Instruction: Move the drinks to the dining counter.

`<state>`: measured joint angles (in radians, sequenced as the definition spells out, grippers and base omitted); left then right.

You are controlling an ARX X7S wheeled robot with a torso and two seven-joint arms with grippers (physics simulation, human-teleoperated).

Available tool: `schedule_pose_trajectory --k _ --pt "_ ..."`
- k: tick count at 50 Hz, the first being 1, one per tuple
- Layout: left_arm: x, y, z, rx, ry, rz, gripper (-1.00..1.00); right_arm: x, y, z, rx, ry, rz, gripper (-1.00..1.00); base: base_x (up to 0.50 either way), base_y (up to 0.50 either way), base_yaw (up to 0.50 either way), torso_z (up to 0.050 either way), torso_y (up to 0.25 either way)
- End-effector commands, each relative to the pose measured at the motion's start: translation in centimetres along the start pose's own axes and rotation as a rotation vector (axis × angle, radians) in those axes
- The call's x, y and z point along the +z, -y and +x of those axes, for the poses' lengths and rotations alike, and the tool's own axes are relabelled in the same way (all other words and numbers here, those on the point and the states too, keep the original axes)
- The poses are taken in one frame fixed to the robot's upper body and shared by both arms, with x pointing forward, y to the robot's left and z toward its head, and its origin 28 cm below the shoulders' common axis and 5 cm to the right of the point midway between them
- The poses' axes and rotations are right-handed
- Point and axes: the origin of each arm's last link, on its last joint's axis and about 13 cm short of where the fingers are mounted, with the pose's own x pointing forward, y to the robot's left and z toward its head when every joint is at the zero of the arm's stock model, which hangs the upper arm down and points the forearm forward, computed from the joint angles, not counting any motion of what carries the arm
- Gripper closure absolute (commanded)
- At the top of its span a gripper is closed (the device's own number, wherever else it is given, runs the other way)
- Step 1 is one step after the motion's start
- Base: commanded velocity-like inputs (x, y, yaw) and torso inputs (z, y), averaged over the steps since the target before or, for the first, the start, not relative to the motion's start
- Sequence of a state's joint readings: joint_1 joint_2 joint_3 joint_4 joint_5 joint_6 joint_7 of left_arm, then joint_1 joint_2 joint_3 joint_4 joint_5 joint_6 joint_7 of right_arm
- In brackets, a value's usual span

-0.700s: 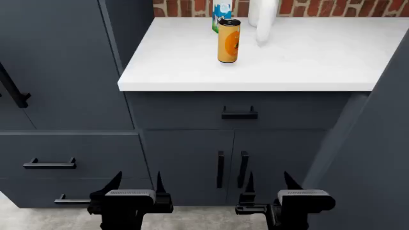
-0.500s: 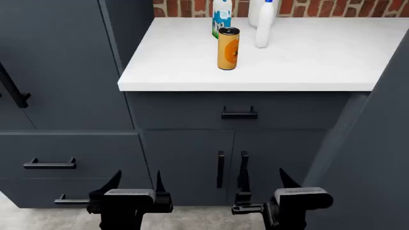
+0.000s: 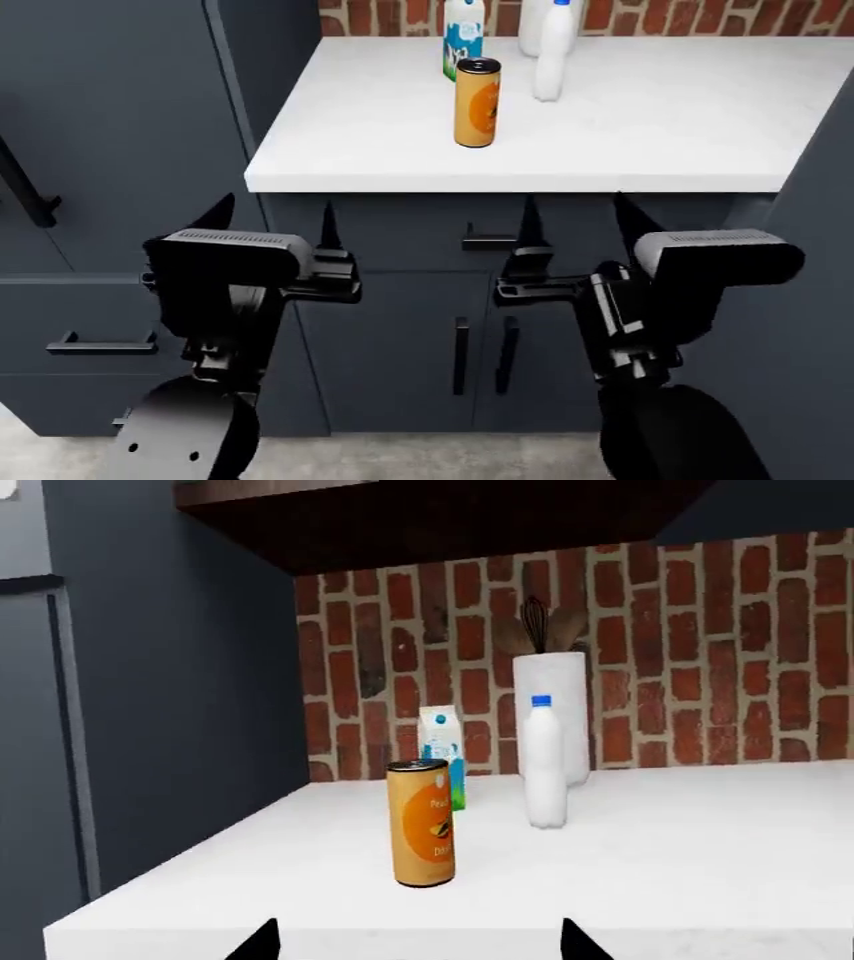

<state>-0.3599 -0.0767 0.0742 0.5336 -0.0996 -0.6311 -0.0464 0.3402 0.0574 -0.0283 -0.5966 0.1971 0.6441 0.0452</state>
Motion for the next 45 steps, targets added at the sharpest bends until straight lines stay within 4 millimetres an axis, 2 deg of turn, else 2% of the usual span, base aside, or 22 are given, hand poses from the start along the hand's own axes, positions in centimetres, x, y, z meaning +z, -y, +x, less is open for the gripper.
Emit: schedule_pose_trajectory --k 1,4,5,8,11,16,20,31,34,35,38,45 --pt "4.9 0.6 1.5 -0.041 0.103 -0.007 -1.00 6.2 -0.9 1.6 -0.008 0.160 -0.004 -1.00 0.38 -0.02 0.00 0.000 0.000" --pt "8.0 0.7 2.4 -0.045 0.182 -0.029 -1.00 8.3 -1.4 3.0 0.033 0.192 -0.011 -1.00 0.39 -0.01 0.00 0.000 0.000" --pt "8.5 0.8 2.5 -0.047 0.196 -0.022 -1.00 8.7 -1.5 3.3 0.044 0.203 -0.020 -1.00 0.38 -0.02 0.00 0.000 0.000" --pt "11.6 1.6 2.7 -0.081 0.278 -0.004 -1.00 11.1 -2.1 3.9 0.077 0.264 -0.031 -1.00 0.38 -0.01 0.00 0.000 0.000" --pt "12.6 2.1 2.4 -0.103 0.303 -0.011 -1.00 12.0 -2.3 3.7 0.084 0.291 -0.036 -1.00 0.39 -0.02 0.00 0.000 0.000" --pt "12.6 2.5 1.9 -0.114 0.314 -0.014 -1.00 11.6 -2.1 2.9 0.083 0.299 -0.036 -1.00 0.39 -0.02 0.00 0.000 0.000" --pt "11.8 2.6 2.2 -0.112 0.286 -0.004 -1.00 11.3 -1.8 3.0 0.079 0.297 -0.029 -1.00 0.39 -0.01 0.00 0.000 0.000" --pt "11.7 2.8 2.4 -0.109 0.291 0.000 -1.00 10.4 -1.7 2.9 0.091 0.276 -0.009 -1.00 0.39 -0.01 0.00 0.000 0.001" --pt "11.6 2.9 2.6 -0.125 0.244 -0.018 -1.00 10.4 -1.6 2.9 0.083 0.265 -0.007 -1.00 0.38 -0.01 0.00 0.000 0.000" --pt "11.6 2.9 2.5 -0.144 0.162 -0.022 -1.00 10.3 -1.6 2.8 0.077 0.260 -0.007 -1.00 0.39 -0.02 0.00 0.000 0.000" --pt "11.9 2.7 2.3 -0.155 0.157 -0.045 -1.00 10.7 -1.6 2.8 0.040 0.240 -0.022 -1.00 0.36 -0.01 0.00 0.000 0.000" --pt "11.7 2.8 2.2 -0.151 0.167 -0.049 -1.00 10.6 -1.8 2.6 0.062 0.225 -0.012 -1.00 0.03 0.00 0.00 0.000 0.003"
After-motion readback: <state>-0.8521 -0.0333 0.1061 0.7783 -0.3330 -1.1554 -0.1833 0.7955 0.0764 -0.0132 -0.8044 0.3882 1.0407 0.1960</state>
